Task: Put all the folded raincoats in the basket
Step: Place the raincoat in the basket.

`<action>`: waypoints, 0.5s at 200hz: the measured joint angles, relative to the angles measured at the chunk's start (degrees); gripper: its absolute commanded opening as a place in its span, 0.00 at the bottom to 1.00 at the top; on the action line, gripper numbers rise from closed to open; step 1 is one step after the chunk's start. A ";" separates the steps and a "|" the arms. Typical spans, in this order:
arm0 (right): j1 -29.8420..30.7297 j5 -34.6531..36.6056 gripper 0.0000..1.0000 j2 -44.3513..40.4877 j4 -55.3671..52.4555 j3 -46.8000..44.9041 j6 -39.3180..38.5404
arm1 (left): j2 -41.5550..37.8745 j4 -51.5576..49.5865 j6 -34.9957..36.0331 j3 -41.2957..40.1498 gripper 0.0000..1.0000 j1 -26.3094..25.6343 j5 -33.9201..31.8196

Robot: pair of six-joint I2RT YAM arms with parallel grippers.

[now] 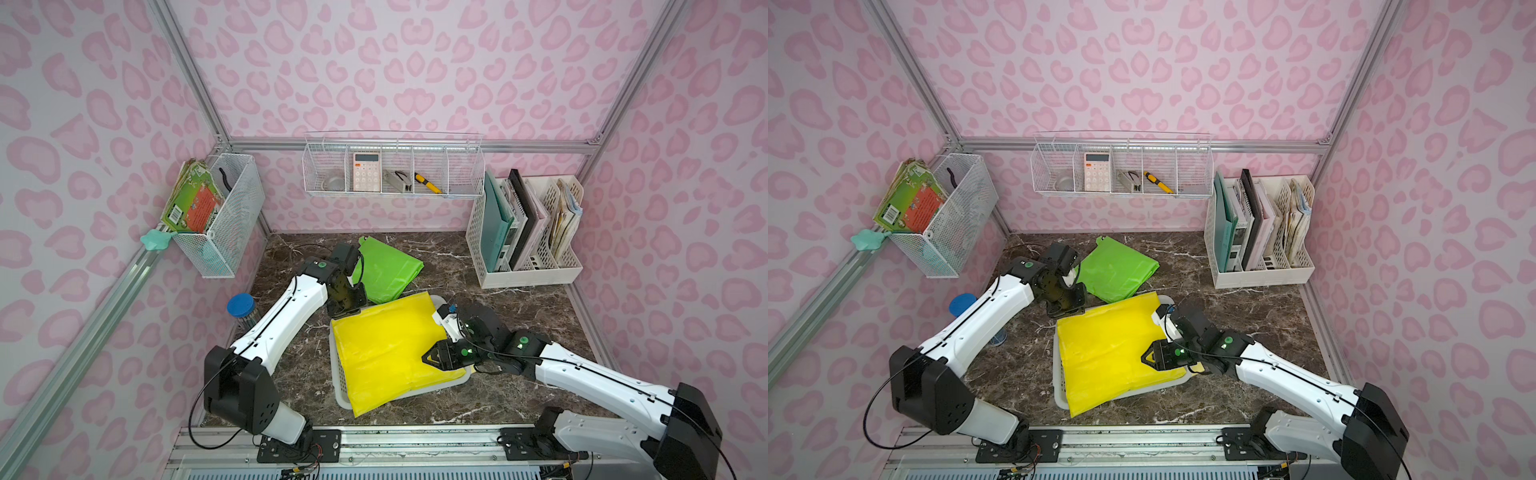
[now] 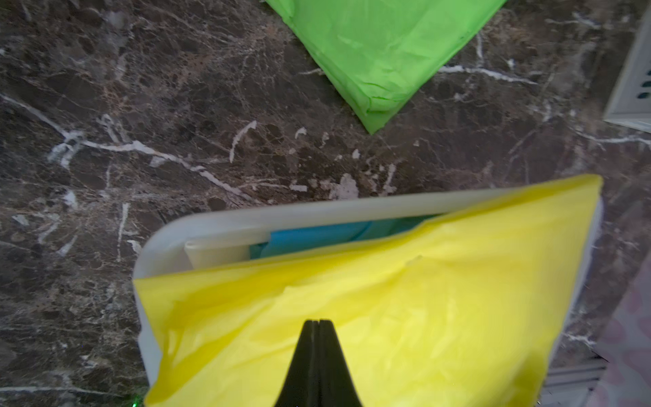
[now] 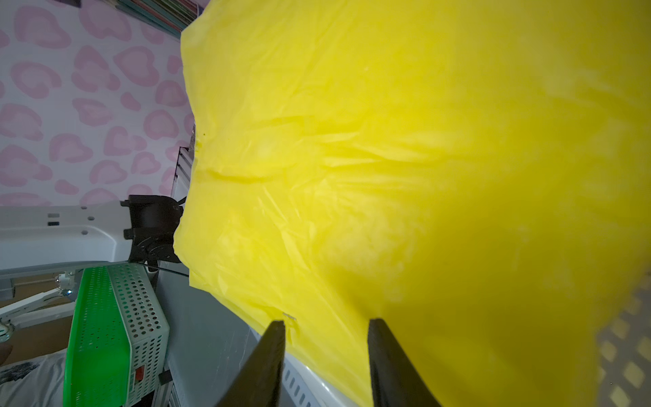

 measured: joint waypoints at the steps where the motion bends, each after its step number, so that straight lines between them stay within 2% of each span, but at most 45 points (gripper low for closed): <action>1: 0.00 0.04 0.42 0.02 0.02 0.00 0.02 | -0.24 0.07 0.00 -0.13 0.00 0.00 0.24; 26: 0.07 0.35 0.42 0.81 0.46 0.76 0.74 | -7.85 0.70 -0.83 -6.91 0.00 -0.17 6.14; 47: 0.07 0.37 0.41 2.25 1.25 1.81 0.72 | -10.03 0.55 -2.34 -12.87 0.00 -0.24 7.85; 74: 0.26 0.33 0.41 3.85 1.95 2.32 0.74 | -8.85 0.35 -3.28 -16.76 0.00 -0.24 7.89; 100: 0.48 0.24 0.41 4.50 3.08 1.18 0.76 | -2.51 0.07 -3.63 -13.88 0.00 0.11 3.52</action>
